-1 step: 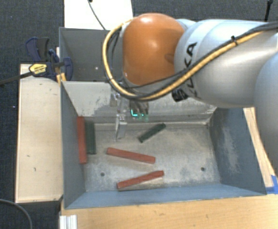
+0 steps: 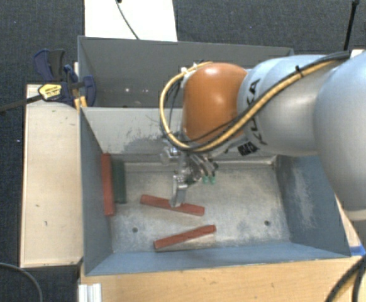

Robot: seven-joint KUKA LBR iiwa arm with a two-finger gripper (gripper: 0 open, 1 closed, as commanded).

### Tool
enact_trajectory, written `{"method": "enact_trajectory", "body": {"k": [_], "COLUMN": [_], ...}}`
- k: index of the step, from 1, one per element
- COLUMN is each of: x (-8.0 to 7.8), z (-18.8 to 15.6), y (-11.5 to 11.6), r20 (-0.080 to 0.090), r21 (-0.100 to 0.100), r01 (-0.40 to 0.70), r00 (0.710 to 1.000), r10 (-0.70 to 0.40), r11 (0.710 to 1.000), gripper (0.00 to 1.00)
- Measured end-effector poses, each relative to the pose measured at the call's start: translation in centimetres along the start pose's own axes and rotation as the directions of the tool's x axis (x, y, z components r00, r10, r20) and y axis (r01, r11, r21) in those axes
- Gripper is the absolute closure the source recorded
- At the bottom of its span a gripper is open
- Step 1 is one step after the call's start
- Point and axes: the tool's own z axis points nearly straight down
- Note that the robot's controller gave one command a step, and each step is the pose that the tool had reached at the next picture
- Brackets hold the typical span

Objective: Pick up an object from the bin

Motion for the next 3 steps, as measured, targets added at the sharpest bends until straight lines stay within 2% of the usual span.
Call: {"method": "enact_trajectory", "body": {"k": [1, 2, 3], "x": [2.9, 2.6, -0.5], "z": [5.8, 5.4, 5.4], "y": [0.4, 0.4, -0.2], "r20": [0.0, 0.008, 0.012], "r21": [-0.001, -0.002, -0.001], "r01": [0.055, 0.048, 0.083], "r00": [0.999, 0.999, 0.996], "r10": [-0.055, -0.048, -0.083], "r11": [0.999, 0.999, 0.997], "gripper": [0.0, 1.0, 1.0]}}
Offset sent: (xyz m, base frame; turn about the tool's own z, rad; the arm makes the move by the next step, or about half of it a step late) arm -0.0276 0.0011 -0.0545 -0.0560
